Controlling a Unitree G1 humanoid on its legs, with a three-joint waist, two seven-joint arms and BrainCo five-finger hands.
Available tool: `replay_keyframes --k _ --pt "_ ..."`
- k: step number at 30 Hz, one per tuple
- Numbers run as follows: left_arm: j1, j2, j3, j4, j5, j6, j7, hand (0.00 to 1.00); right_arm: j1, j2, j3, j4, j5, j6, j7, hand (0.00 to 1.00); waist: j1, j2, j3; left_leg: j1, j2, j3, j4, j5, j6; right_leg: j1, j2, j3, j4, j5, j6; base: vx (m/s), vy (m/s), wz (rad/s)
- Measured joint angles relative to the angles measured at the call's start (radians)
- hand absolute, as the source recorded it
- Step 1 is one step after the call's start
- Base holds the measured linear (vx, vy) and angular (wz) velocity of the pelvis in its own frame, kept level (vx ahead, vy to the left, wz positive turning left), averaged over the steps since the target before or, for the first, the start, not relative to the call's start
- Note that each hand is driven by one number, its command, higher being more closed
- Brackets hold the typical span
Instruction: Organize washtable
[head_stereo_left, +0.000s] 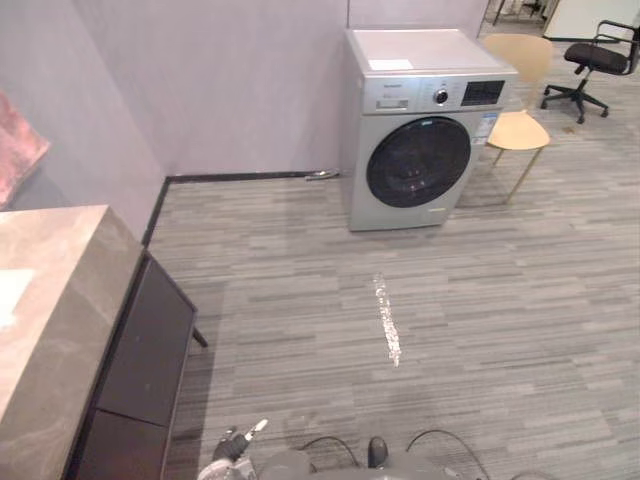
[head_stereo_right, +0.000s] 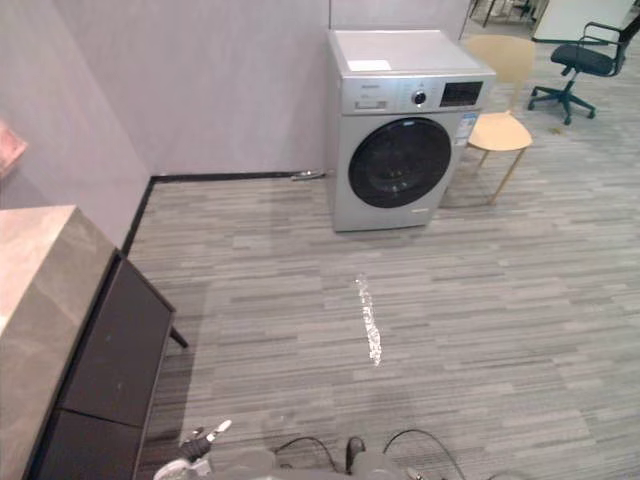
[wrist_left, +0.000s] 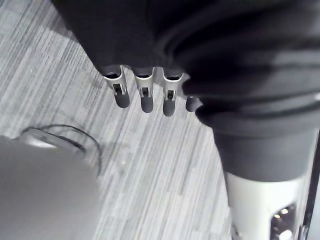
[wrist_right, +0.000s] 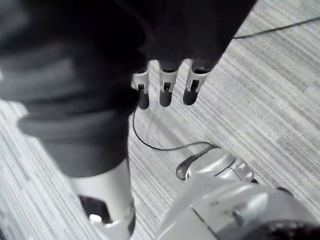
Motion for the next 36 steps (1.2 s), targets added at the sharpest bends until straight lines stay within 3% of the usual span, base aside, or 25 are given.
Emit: replay_keyframes --k 2,8,10,11,12,13,14,15,16,17,20,22,23,26,27,29,31,34,36 --pt "0.038 -0.008 0.018 0.0 -0.005 0.006 0.0 0.0 0.002 0.004 0.052 -0.015 -0.001 -0.004 0.0 0.0 -0.011 -0.002 -0.027 0.027 0.033 0.083 -0.046 0.03 0.02 0.005 0.016 0.041 -0.034 0.018 0.004 0.13 0.054 -0.8" --pt "-0.012 -0.015 -0.023 -0.002 0.006 0.005 0.002 0.0 0.026 -0.009 0.119 -0.044 -0.018 -0.004 0.001 0.0 -0.012 -0.009 -0.095 0.08 0.031 0.183 -0.161 0.081 0.046 -0.042 0.034 0.134 -0.048 0.031 0.008 0.2 0.066 -0.68" --pt "-0.047 -0.021 -0.066 0.0 0.021 0.005 0.001 0.0 -0.004 -0.008 0.119 -0.059 -0.017 -0.005 0.002 0.0 -0.021 -0.024 -0.107 0.066 -0.014 0.237 -0.124 0.138 0.028 -0.049 0.012 0.203 -0.039 0.043 0.004 0.15 0.129 -1.06" --pt "-0.065 -0.021 -0.093 0.004 0.026 -0.005 0.002 0.0 -0.028 0.001 0.117 -0.059 -0.017 -0.005 0.002 0.0 -0.034 -0.055 -0.098 0.027 -0.037 0.225 -0.082 0.132 0.056 -0.059 -0.024 0.24 -0.026 0.043 0.004 0.06 0.121 -0.87" --pt "-0.083 -0.02 -0.121 0.004 0.037 -0.015 0.002 0.0 -0.044 0.012 0.106 -0.06 -0.016 -0.006 0.002 0.0 -0.04 -0.036 -0.108 0.053 -0.032 0.207 -0.249 0.137 0.076 -0.095 -0.011 0.238 0.019 0.04 0.007 0.03 0.096 -0.94" --pt "-0.094 -0.025 -0.129 -0.001 0.043 -0.017 0.002 0.0 -0.053 0.011 0.105 -0.068 -0.015 -0.006 0.003 0.0 -0.039 -0.016 -0.097 0.063 0.008 0.22 -0.329 0.221 0.047 -0.122 0.021 0.227 0.069 0.034 0.012 -0.02 0.007 -1.25" --pt "-0.105 -0.023 -0.124 0.0 0.044 -0.016 0.005 0.0 -0.067 0.035 0.108 -0.089 -0.015 -0.006 0.007 0.0 -0.037 -0.02 -0.081 0.09 0.005 0.283 -0.328 0.222 0.078 -0.181 0.033 0.206 0.202 0.006 0.025 -0.01 -0.01 -1.09" --pt "-0.107 -0.017 -0.125 0.001 0.045 -0.015 0.006 0.0 -0.061 0.04 0.109 -0.108 -0.008 -0.012 0.019 0.0 -0.047 -0.028 -0.07 0.099 0.002 0.307 -0.317 0.22 0.077 -0.214 0.035 0.172 0.272 0.002 0.03 0.01 0.027 -1.17" --pt "-0.108 -0.006 -0.126 0.0 0.047 -0.015 0.006 0.0 -0.058 0.053 0.105 -0.132 0.007 -0.012 0.021 0.0 -0.064 -0.041 -0.048 0.133 0.004 0.351 -0.308 0.209 0.075 -0.257 0.03 0.083 0.379 0.009 0.031 0.05 0.084 -0.96" --pt "-0.091 -0.004 -0.127 0.0 0.056 -0.013 0.005 0.0 -0.06 0.061 0.101 -0.146 0.025 -0.016 0.02 0.0 -0.07 -0.033 -0.036 0.169 0.016 0.416 -0.321 0.185 0.108 -0.285 0.013 -0.039 0.49 -0.023 0.006 0.04 0.115 -1.0" --pt "-0.058 -0.015 -0.125 0.001 0.065 -0.005 0.003 0.0 -0.05 0.077 0.072 -0.145 0.024 -0.026 0.02 0.0 -0.088 -0.049 -0.035 0.226 0.032 0.504 -0.346 0.172 0.088 -0.291 -0.107 -0.296 0.644 -0.11 -0.027 0.05 0.11 -0.85" --pt "-0.053 -0.015 -0.127 -0.001 0.065 -0.006 0.002 0.0 -0.055 0.088 0.016 -0.122 0.022 -0.026 0.02 0.0 -0.088 -0.049 -0.036 0.222 0.048 0.548 -0.346 0.164 0.074 -0.268 -0.148 -0.376 0.601 -0.126 -0.021 0.07 0.017 -0.88" --pt "-0.048 -0.003 -0.131 0.001 0.065 -0.005 0.003 0.0 -0.064 0.089 -0.04 -0.087 0.02 -0.022 0.019 0.0 -0.085 -0.049 -0.036 0.212 0.052 0.573 -0.343 0.159 0.065 -0.228 -0.176 -0.434 0.494 -0.126 -0.023 0.09 -0.024 -1.03" --pt "-0.049 0.015 -0.159 0.017 0.064 -0.005 0.003 0.0 -0.059 0.088 -0.101 -0.038 0.018 -0.017 0.014 0.0 -0.091 -0.065 -0.046 0.199 0.037 0.589 -0.334 0.143 0.039 -0.128 -0.178 -0.426 0.231 -0.066 -0.001 0.09 -0.074 -0.48" --pt "-0.054 0.017 -0.173 0.021 0.064 -0.005 0.001 0.0 -0.053 0.085 -0.119 -0.026 0.009 -0.01 0.012 0.0 -0.091 -0.069 -0.05 0.198 0.042 0.588 -0.326 0.141 0.035 -0.086 -0.157 -0.42 0.145 -0.067 0.001 0.17 -0.141 -0.39" --pt "-0.05 -0.004 -0.181 0.028 0.064 -0.007 -0.001 0.0 -0.039 0.053 -0.127 0.0 -0.008 -0.002 0.012 0.0 -0.09 -0.018 -0.057 0.2 0.075 0.588 -0.304 0.135 0.014 -0.035 -0.102 -0.399 0.033 -0.021 -0.012 0.22 -0.155 -0.47" --pt "-0.05 -0.018 -0.181 0.039 0.064 -0.007 -0.003 0.0 -0.03 0.044 -0.128 0.002 -0.008 0.0 0.012 0.0 -0.092 -0.001 -0.068 0.213 0.083 0.588 -0.286 0.139 -0.007 -0.009 -0.086 -0.377 -0.001 -0.015 -0.018 0.18 -0.087 -0.4" --pt "-0.048 -0.011 -0.181 0.042 0.076 -0.007 -0.02 0.0 -0.023 0.04 -0.105 0.002 -0.008 0.0 0.014 0.0 -0.09 -0.01 -0.071 0.222 0.1 0.596 -0.18 0.144 -0.02 0.052 -0.077 -0.336 -0.03 -0.014 -0.018 0.09 -0.056 -0.36" --pt "-0.039 0.006 -0.177 0.038 0.076 -0.007 -0.02 0.0 -0.027 0.038 -0.05 0.002 -0.007 -0.001 0.017 0.0 -0.089 -0.028 -0.078 0.153 0.144 0.607 0.03 0.14 -0.027 0.063 -0.069 -0.3 -0.043 -0.017 -0.02 0.04 -0.123 -0.46"
